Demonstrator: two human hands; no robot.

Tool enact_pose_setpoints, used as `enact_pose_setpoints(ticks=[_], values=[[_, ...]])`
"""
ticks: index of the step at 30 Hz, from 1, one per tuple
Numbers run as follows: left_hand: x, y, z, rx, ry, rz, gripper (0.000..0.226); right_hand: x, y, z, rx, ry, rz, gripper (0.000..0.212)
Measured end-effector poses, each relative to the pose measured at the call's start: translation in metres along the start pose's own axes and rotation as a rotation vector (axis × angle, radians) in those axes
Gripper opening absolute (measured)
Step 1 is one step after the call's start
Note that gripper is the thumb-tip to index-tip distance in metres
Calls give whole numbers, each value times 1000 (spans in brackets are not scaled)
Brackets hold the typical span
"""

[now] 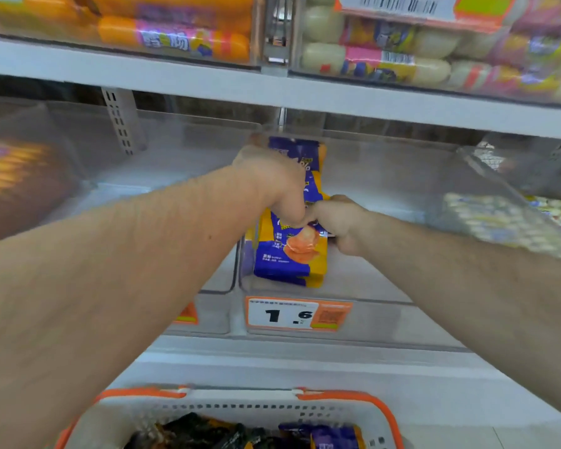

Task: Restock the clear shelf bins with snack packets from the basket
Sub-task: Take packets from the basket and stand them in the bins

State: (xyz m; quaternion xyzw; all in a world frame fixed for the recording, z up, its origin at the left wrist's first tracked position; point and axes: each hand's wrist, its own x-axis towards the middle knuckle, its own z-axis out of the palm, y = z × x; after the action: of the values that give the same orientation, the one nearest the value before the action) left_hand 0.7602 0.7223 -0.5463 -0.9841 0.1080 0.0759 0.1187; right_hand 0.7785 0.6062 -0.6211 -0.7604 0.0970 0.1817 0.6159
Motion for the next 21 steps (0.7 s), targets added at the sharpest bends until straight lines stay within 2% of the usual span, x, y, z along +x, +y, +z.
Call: enact_pose_setpoints(ticks=[2, 4, 8, 12, 15, 17, 21], values=[[-2, -1, -1, 20, -31, 4, 43, 6, 5, 2, 66, 12, -12, 77], [-2, -1, -1, 55, -49, -11, 54, 9, 7, 1, 125, -34, 17, 84], [0, -2, -1, 102, -44, -37, 71, 5, 6, -3, 116, -256, 26, 45], [0, -2, 2, 188, 35, -43, 101, 1, 4, -1, 54, -285, -55, 44], [-1, -3, 1, 137, 57, -58, 116, -2, 1, -2, 33, -243, -123, 46], [-2, -5, 2, 73, 120, -58, 117, -3, -3, -4, 15, -171, -216, 47], [-7, -5, 4, -21, 471, -70, 116, 5, -15, -10, -114, 112, -528, 65]])
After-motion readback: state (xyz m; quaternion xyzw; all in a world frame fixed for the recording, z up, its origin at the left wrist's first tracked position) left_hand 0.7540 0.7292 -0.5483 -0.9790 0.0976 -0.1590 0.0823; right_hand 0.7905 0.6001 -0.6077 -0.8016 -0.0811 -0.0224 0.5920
